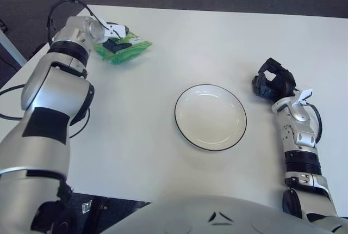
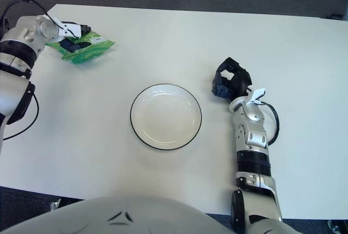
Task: Put the snack into the plate.
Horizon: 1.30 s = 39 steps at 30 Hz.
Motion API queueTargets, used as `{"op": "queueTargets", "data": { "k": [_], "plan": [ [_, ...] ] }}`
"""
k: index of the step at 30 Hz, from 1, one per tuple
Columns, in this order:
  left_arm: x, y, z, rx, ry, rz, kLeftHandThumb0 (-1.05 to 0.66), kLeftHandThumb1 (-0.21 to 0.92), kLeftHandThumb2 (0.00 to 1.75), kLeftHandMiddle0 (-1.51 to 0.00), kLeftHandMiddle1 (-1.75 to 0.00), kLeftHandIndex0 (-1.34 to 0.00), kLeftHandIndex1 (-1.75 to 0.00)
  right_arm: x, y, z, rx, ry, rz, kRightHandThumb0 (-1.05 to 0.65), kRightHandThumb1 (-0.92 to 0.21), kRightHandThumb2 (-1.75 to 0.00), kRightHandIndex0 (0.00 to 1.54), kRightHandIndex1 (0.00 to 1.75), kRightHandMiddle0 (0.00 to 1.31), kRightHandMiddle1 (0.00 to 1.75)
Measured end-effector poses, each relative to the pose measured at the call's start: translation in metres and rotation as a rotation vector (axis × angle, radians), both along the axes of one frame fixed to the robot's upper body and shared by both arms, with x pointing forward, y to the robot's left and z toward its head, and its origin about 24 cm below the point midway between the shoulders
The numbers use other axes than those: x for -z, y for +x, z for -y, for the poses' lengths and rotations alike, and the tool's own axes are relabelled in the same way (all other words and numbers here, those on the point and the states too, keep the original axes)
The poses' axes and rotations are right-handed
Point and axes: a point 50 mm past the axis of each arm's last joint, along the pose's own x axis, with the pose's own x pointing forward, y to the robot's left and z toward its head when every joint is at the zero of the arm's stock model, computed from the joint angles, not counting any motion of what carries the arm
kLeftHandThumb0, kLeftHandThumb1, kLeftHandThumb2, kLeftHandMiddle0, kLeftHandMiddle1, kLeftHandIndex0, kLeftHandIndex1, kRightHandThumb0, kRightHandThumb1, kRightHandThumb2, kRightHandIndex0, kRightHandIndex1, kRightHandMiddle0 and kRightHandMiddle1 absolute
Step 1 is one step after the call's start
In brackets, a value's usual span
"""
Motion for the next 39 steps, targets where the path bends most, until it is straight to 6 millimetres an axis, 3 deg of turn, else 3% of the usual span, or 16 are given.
{"op": "queueTargets", "data": {
  "k": [6,17,32,39],
  "plan": [
    [0.005,-0.002,0.003,0.027,-0.094,0.006,-1.05,0.92,1.10,-0.14,-0.08,0.00,0.00,0.000,0.000,0.000,0.000,0.000,0.000,-0.48,-0.31,-1.33,1.31,1.75,0.62,1.75],
    [0.005,-0.003,0.019,0.131,-0.222,-0.025,-1.05,0.92,1.08,-0.12,-0.08,0.00,0.00,0.000,-0.001,0.000,-0.005,-0.001,0.000,-0.49,-0.30,-1.33,1.30,1.75,0.62,1.75],
    [-0.006,-0.013,0.055,0.458,-0.323,-0.032,-1.05,0.92,1.14,-0.03,-0.04,0.00,0.00,0.000,0.000,-0.002,-0.017,-0.001,0.003,-0.48,-0.31,-1.33,1.30,1.75,0.62,1.75],
    [-0.007,-0.020,0.062,0.575,-0.341,-0.010,-1.03,0.92,1.12,-0.05,-0.06,0.00,0.00,0.000,0.001,-0.003,-0.028,-0.004,0.005,-0.48,-0.31,-1.33,1.30,1.75,0.62,1.75]
  ]
}}
